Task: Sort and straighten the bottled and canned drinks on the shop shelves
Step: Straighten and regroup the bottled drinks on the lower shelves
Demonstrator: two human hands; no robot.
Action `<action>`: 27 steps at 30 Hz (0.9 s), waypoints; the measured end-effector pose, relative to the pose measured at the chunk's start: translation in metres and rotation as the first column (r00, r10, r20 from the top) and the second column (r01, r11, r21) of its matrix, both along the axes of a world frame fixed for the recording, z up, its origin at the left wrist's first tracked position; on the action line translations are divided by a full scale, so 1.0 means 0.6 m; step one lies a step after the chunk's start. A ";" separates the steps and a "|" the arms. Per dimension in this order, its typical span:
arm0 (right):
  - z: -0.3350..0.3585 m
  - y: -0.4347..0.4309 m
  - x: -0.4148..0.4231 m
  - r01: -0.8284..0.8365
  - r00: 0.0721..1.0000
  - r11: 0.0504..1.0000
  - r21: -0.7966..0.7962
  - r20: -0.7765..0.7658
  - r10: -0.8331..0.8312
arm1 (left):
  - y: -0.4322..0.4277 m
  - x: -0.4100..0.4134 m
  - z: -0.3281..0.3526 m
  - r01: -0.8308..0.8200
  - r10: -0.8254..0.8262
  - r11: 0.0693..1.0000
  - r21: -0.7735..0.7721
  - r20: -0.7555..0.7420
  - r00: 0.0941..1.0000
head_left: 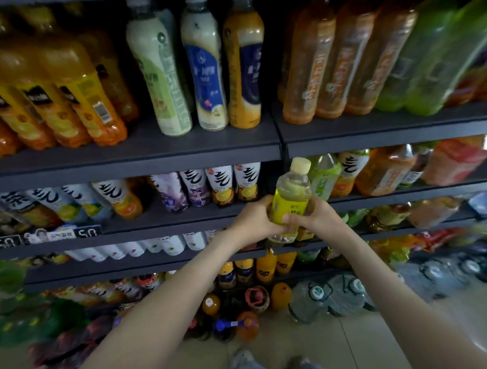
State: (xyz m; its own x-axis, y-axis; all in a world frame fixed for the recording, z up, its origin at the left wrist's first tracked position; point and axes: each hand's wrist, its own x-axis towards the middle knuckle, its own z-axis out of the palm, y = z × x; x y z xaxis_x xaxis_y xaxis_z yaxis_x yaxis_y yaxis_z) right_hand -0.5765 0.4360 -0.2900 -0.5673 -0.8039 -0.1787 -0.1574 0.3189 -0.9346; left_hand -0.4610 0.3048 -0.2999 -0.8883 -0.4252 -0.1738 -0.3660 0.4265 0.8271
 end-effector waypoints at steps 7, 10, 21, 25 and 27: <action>0.034 0.107 -0.031 0.386 0.911 0.921 -0.043 -0.136 -0.389 | 0.136 -0.088 0.052 0.056 -0.063 0.962 -0.267 -0.018 0.998; 0.058 0.189 -0.085 0.485 0.865 0.872 -0.059 -0.110 -0.489 | 0.221 -0.148 0.077 0.052 -0.077 0.963 -0.265 -0.084 0.994; 0.191 0.492 -0.351 0.559 0.768 0.778 -0.288 -0.172 -0.616 | 0.467 -0.436 0.199 0.208 -0.244 0.963 -0.169 -0.231 0.942; 0.221 0.550 -0.464 0.616 0.724 0.713 -0.336 -0.117 -0.680 | 0.525 -0.556 0.246 0.220 -0.287 0.947 -0.236 -0.304 0.909; 0.233 0.582 -0.526 0.630 0.701 0.682 -0.371 -0.105 -0.705 | 0.556 -0.627 0.260 0.251 -0.322 0.939 -0.236 -0.339 0.884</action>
State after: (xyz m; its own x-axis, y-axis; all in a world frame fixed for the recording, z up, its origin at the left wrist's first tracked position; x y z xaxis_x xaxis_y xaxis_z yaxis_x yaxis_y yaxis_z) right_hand -0.8924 0.7854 -0.1503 -0.9639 -0.1832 0.1932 -0.2212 0.1475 -0.9640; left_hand -0.8372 0.6386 -0.1436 -0.9605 -0.1349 0.2434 0.1098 0.6203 0.7767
